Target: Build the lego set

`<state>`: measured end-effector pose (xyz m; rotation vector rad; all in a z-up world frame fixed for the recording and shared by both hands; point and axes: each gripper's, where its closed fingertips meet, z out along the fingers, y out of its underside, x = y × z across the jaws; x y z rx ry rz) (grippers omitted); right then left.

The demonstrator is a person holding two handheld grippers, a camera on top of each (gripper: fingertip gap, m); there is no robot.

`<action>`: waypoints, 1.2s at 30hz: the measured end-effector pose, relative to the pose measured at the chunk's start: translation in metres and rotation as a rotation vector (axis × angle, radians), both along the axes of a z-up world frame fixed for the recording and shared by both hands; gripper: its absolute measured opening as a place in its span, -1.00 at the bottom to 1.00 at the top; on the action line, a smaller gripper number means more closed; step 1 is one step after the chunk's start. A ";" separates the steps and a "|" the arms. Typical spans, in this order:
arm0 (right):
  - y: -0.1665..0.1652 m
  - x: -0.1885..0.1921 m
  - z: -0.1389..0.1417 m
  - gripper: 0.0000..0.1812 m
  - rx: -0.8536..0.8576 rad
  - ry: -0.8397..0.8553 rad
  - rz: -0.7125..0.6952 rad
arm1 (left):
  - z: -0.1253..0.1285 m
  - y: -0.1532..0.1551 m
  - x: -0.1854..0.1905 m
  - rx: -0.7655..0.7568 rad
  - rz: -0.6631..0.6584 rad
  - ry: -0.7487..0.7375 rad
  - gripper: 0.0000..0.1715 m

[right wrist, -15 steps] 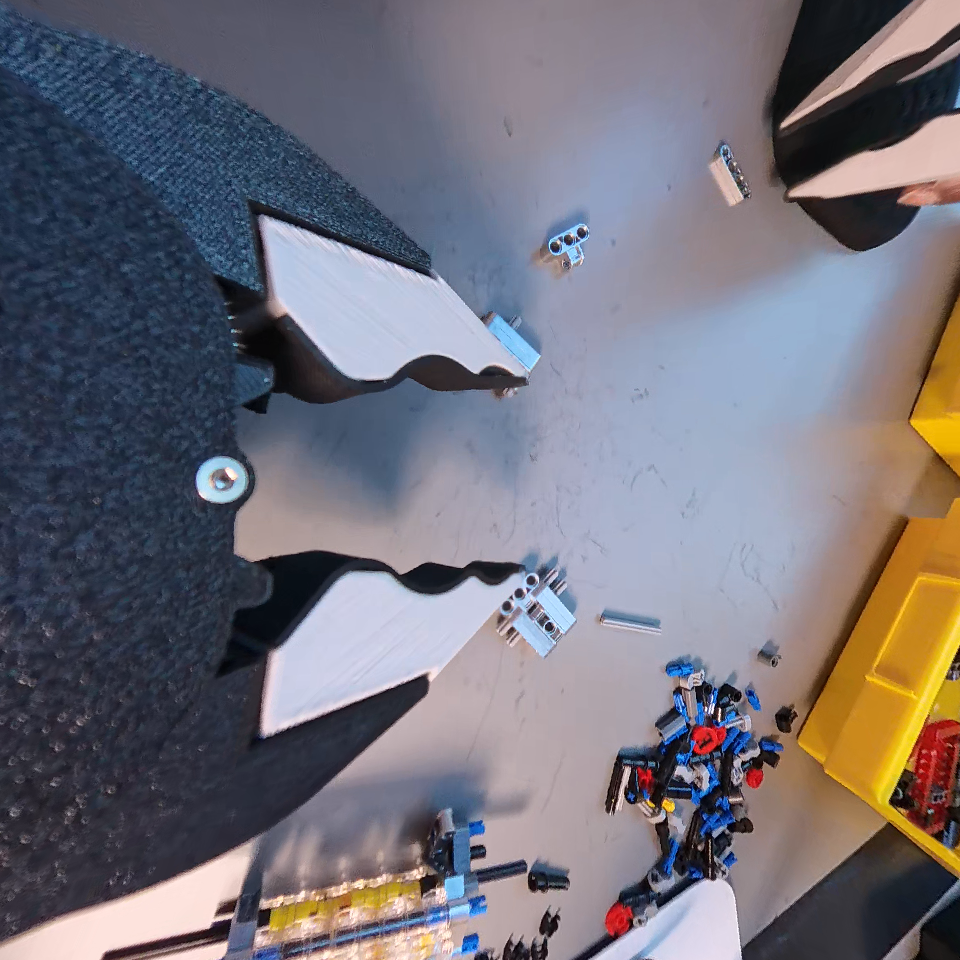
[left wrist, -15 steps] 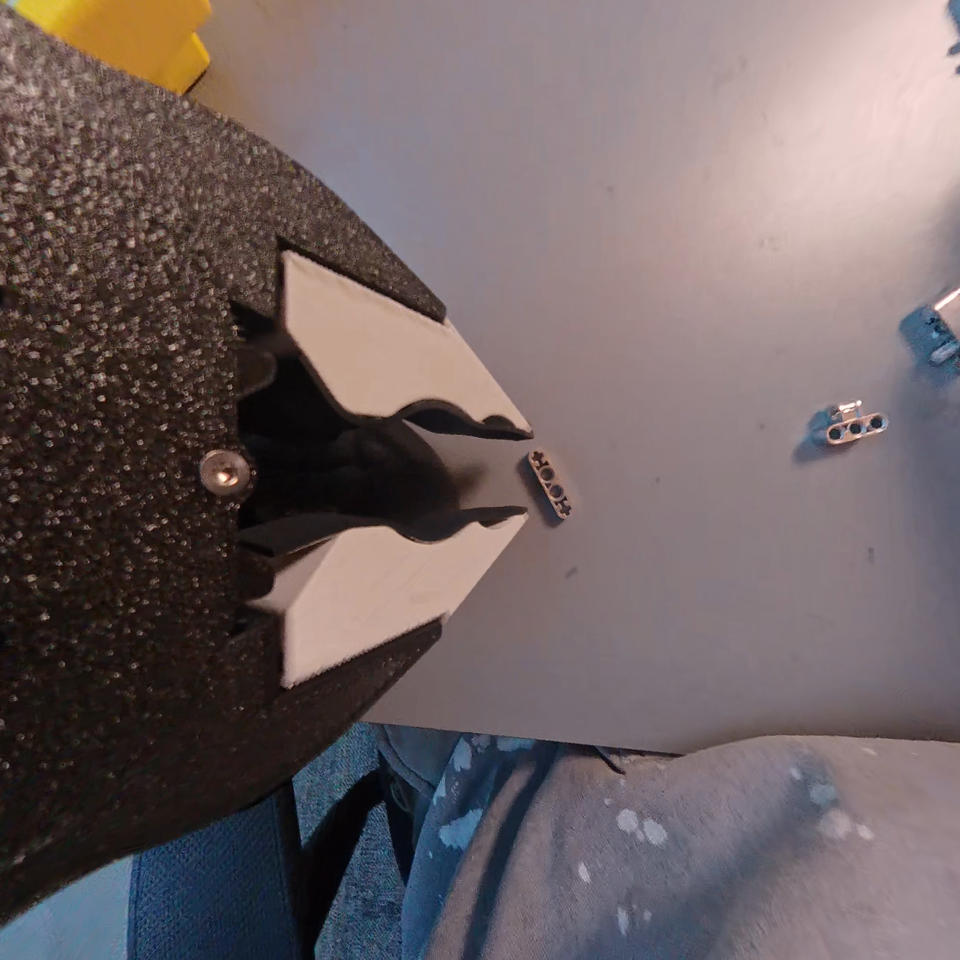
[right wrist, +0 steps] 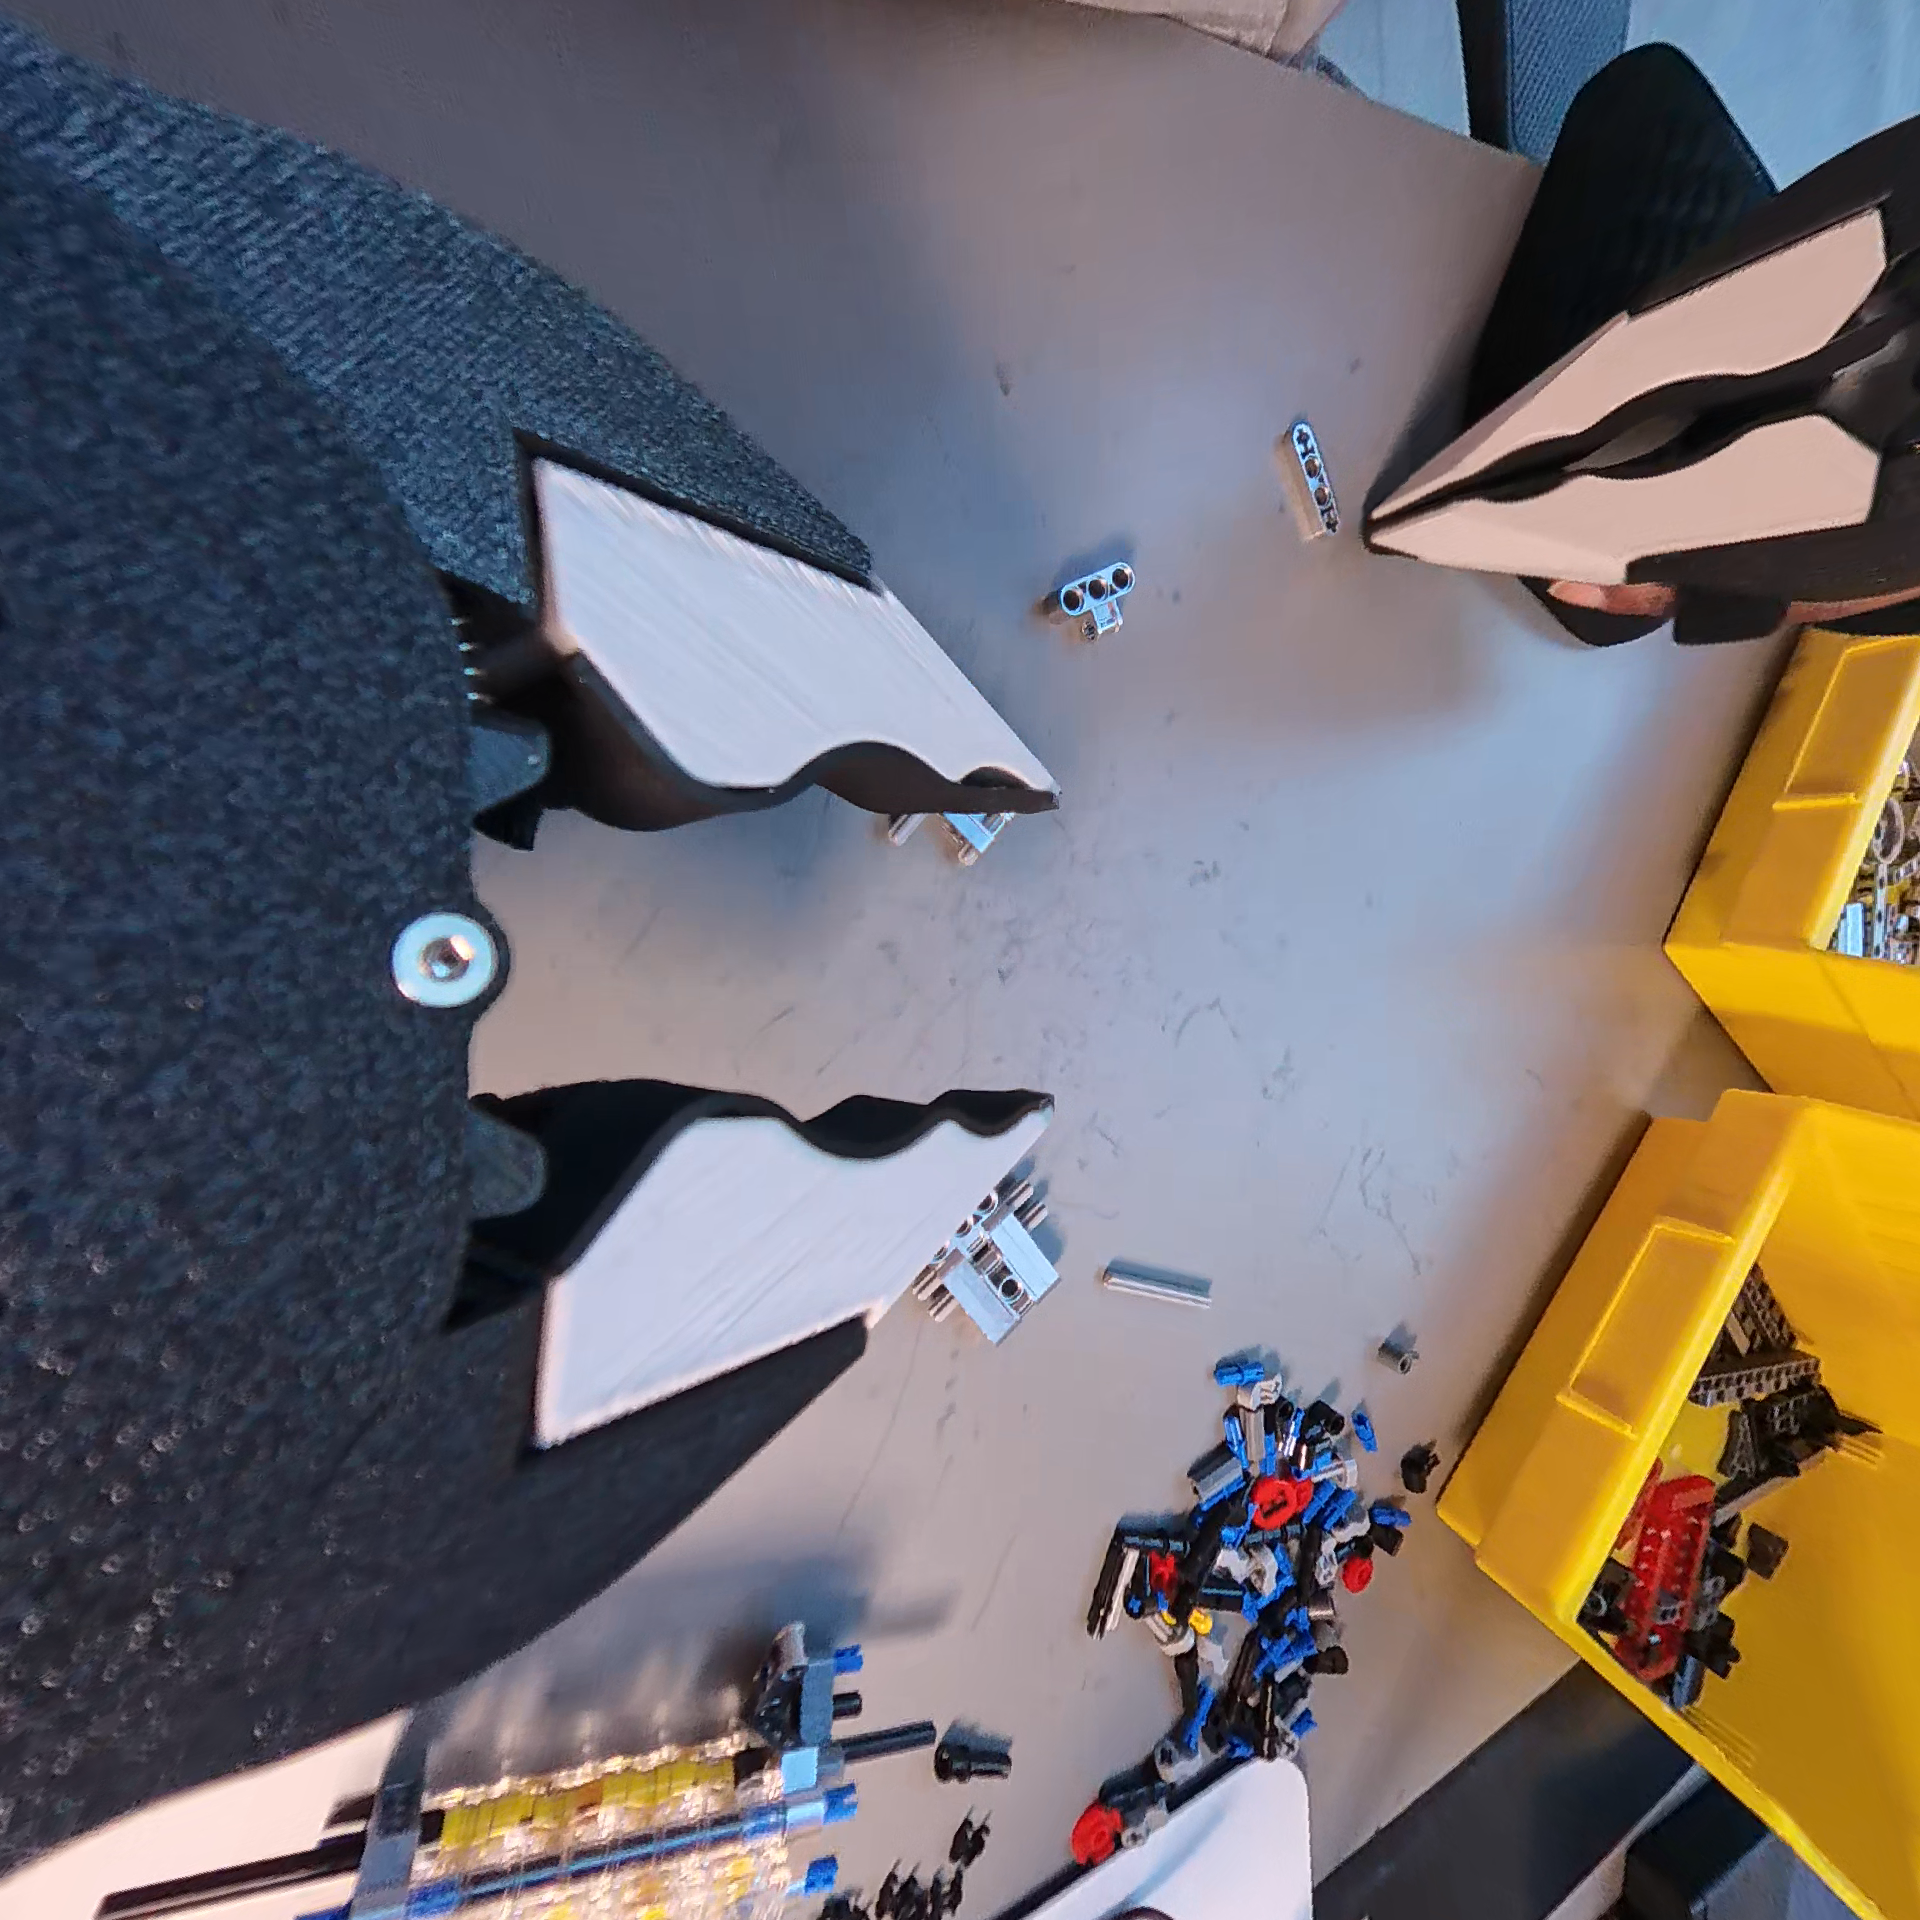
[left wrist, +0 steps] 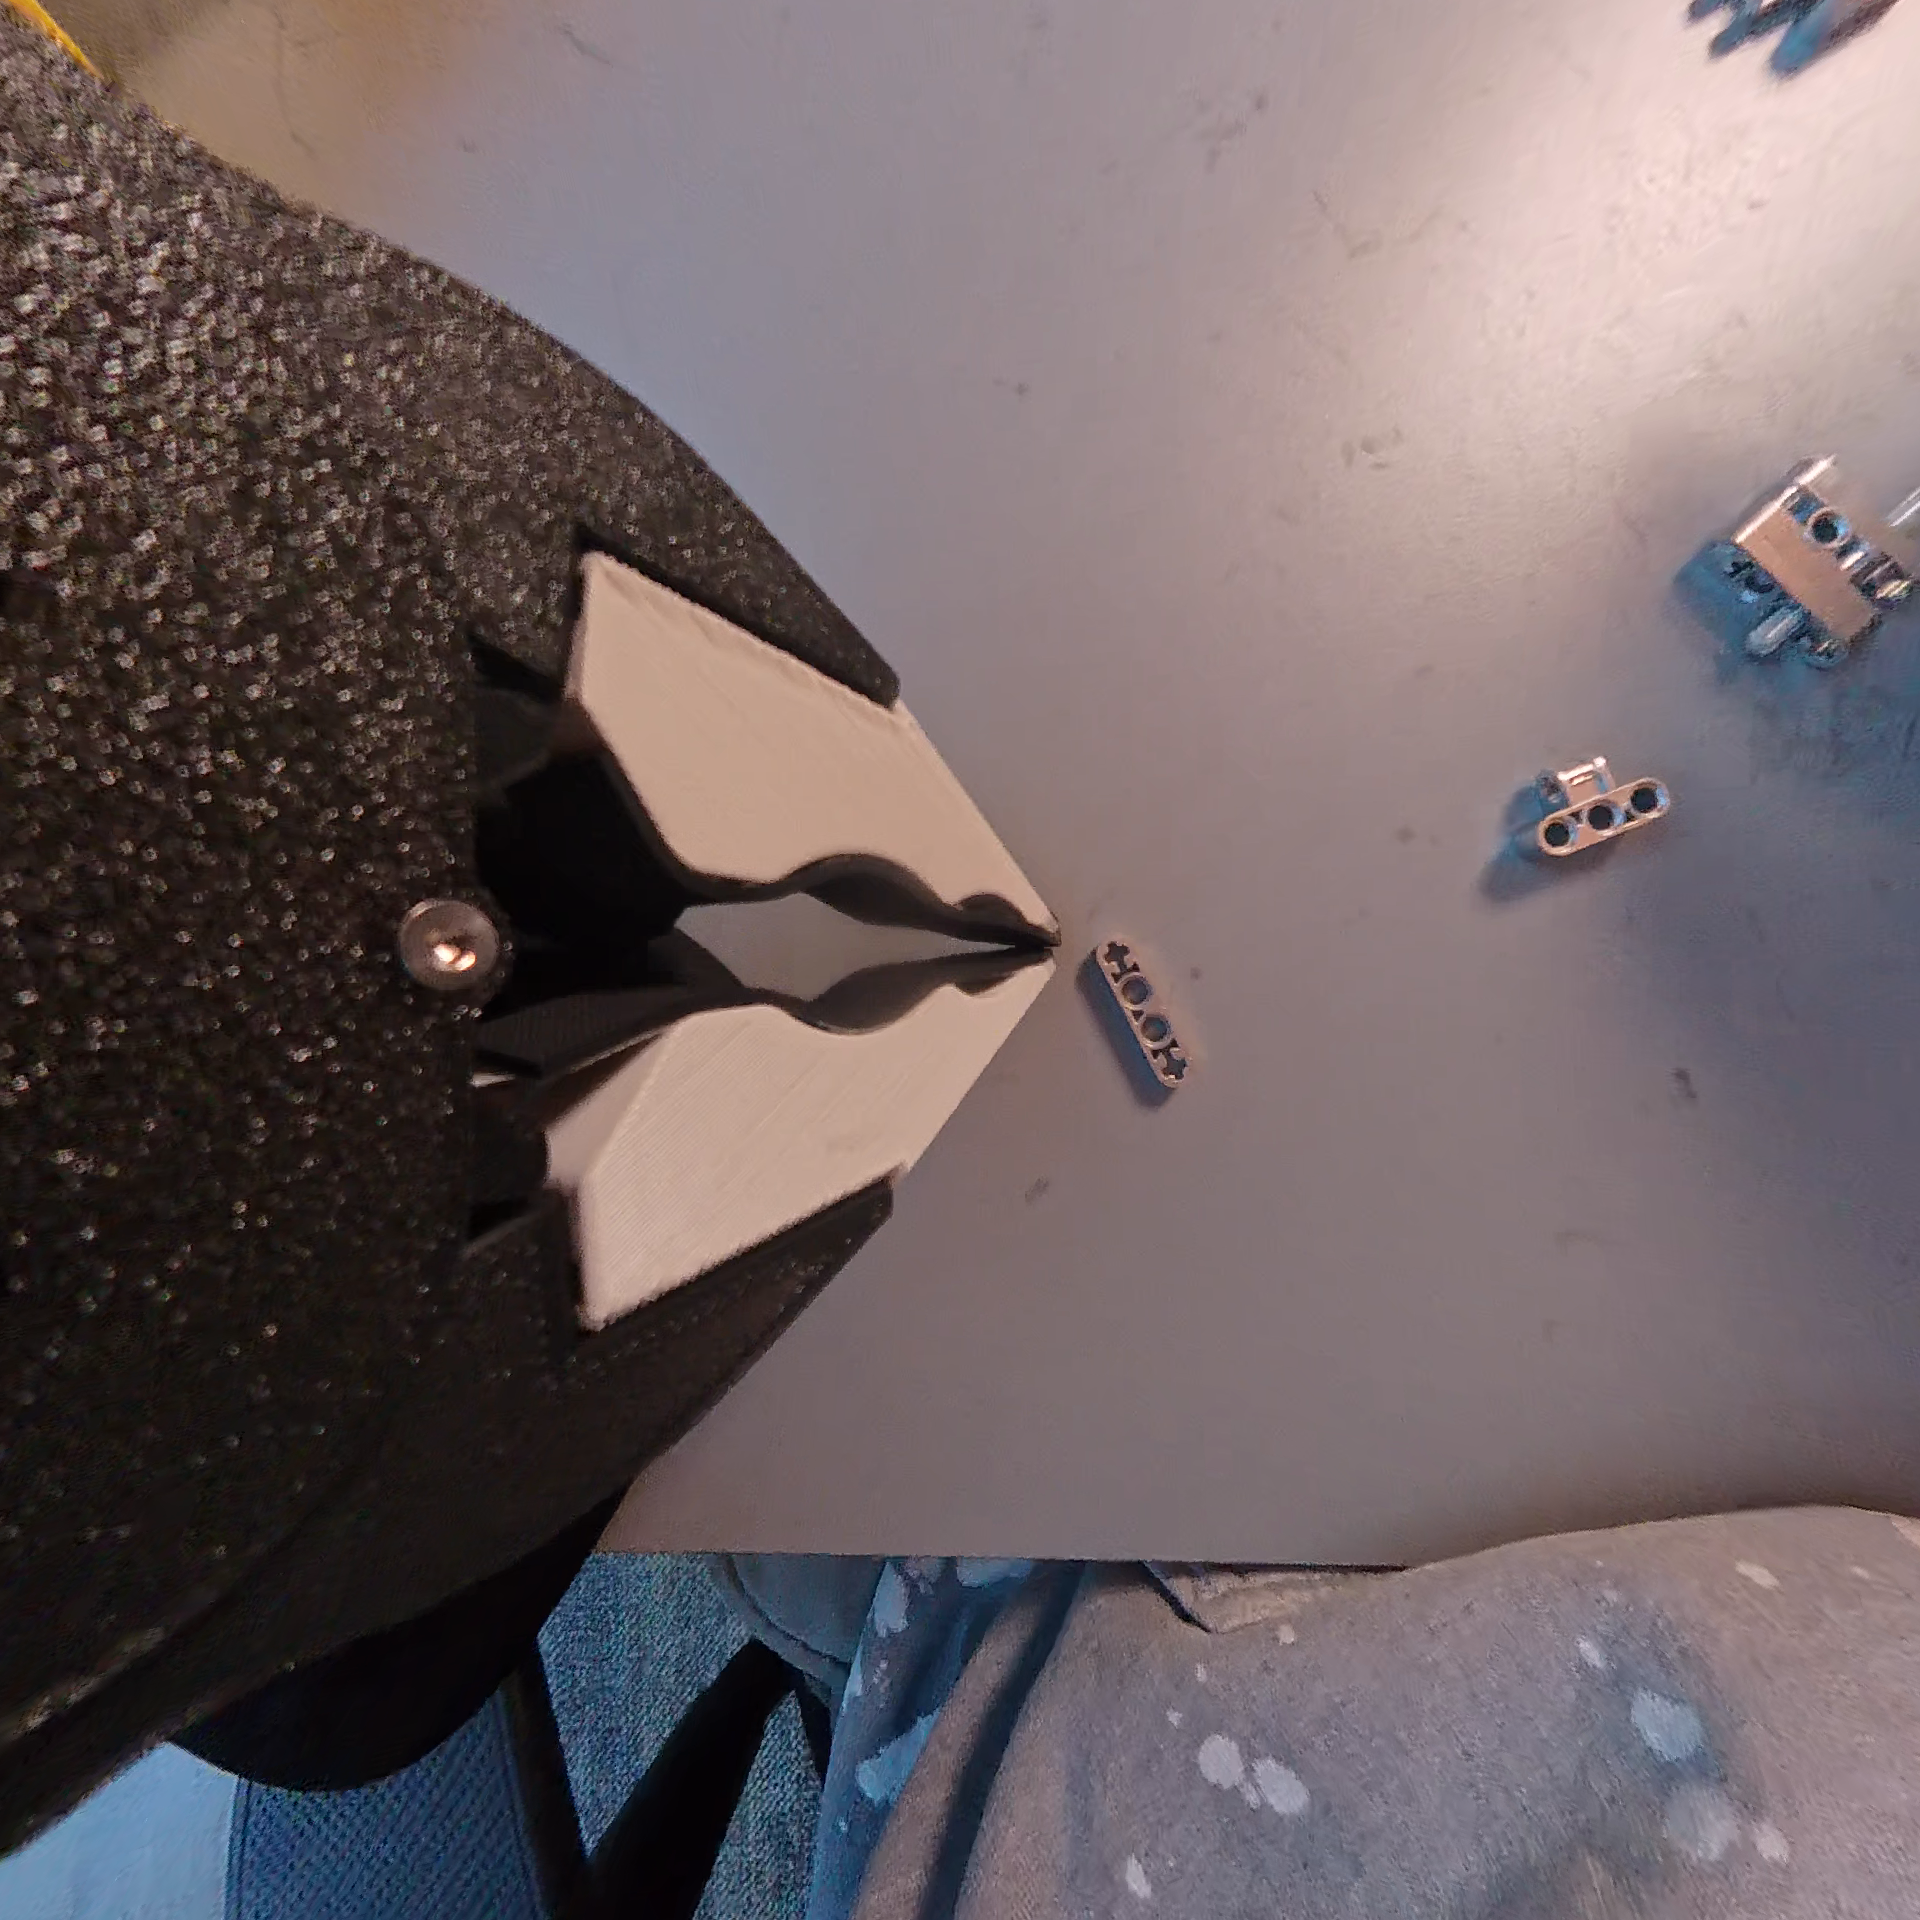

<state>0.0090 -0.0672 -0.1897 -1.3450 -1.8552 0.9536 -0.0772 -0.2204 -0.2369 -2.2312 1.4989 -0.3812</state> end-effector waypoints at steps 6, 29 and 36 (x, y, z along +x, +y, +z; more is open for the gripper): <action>-0.003 0.000 -0.001 -0.43 0.004 -0.008 0.011 | 0.007 0.000 0.016 0.040 -0.085 -0.010 -0.71; -0.009 -0.008 0.034 -0.68 -0.251 0.144 -0.018 | 0.075 0.163 0.074 0.725 0.080 -0.204 -0.93; 0.013 -0.010 0.027 -0.85 -0.351 0.130 -0.136 | 0.071 0.175 0.078 0.855 0.053 -0.067 -0.93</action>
